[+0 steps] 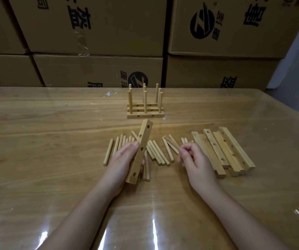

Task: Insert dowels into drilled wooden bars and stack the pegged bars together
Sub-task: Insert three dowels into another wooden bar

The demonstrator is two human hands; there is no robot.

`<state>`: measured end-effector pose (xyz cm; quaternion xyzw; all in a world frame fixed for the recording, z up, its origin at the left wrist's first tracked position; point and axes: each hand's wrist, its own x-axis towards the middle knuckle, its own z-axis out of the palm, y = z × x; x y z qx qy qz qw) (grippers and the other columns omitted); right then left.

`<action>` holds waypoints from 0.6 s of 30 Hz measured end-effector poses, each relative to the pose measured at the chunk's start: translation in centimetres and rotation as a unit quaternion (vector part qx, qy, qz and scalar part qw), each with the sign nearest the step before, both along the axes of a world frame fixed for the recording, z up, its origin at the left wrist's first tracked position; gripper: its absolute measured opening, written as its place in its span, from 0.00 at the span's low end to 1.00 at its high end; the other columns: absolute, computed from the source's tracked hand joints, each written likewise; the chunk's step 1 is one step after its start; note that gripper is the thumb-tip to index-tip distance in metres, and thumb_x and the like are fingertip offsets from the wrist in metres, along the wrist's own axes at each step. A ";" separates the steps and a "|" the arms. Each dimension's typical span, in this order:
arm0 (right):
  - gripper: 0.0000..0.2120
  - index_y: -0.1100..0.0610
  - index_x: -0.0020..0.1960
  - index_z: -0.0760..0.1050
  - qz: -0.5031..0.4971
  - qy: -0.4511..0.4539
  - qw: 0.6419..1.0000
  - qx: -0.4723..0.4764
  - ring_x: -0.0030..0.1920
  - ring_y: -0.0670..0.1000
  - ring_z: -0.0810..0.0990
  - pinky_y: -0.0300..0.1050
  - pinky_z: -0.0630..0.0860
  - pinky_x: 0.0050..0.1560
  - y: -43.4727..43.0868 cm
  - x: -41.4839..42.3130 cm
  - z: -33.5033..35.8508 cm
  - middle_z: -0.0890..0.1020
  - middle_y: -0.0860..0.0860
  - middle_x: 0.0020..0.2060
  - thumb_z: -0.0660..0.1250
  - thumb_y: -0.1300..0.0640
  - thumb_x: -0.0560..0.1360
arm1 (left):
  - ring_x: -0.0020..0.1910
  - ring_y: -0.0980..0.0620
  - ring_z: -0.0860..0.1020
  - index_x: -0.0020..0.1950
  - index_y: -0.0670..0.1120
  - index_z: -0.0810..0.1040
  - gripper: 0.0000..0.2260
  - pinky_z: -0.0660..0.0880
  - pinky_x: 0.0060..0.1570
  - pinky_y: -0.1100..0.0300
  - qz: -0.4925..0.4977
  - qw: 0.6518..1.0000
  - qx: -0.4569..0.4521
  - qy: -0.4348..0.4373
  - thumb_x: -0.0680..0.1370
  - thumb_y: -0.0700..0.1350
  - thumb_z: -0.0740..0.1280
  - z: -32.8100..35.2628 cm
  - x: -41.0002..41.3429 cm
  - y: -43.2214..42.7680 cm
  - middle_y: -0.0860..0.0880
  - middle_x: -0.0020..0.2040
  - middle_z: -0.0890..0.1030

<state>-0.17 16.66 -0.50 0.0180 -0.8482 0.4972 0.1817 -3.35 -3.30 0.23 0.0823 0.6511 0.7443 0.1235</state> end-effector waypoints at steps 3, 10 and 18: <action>0.09 0.46 0.44 0.71 0.009 0.004 1.000 -0.023 0.34 0.46 0.76 0.41 0.73 0.37 -0.1 0.0 0.0 0.78 0.46 0.34 0.60 0.59 0.78 | 0.31 0.57 0.77 0.44 0.56 0.83 0.12 0.74 0.30 0.64 -0.011 1.000 -0.007 0.012 0.72 0.58 0.62 0.1 0.1 0.1 0.51 0.33 0.79; 0.09 0.45 0.49 0.73 0.027 0.044 0.996 -0.067 0.45 0.40 0.79 0.32 0.73 0.46 -0.2 0.2 0.2 0.81 0.40 0.40 0.63 0.59 0.77 | 0.32 0.57 0.78 0.57 0.62 0.78 0.16 0.75 0.32 0.64 -0.009 0.999 -0.019 0.027 0.70 0.60 0.63 0.0 0.3 0.0 0.51 0.33 0.80; 0.10 0.41 0.50 0.74 0.013 0.087 0.994 -0.066 0.43 0.43 0.80 0.42 0.78 0.41 -0.2 0.4 0.4 0.82 0.39 0.42 0.64 0.56 0.76 | 0.36 0.59 0.80 0.58 0.61 0.77 0.16 0.75 0.35 0.67 -0.016 0.994 -0.069 0.078 0.71 0.57 0.63 0.2 0.8 0.7 0.58 0.38 0.83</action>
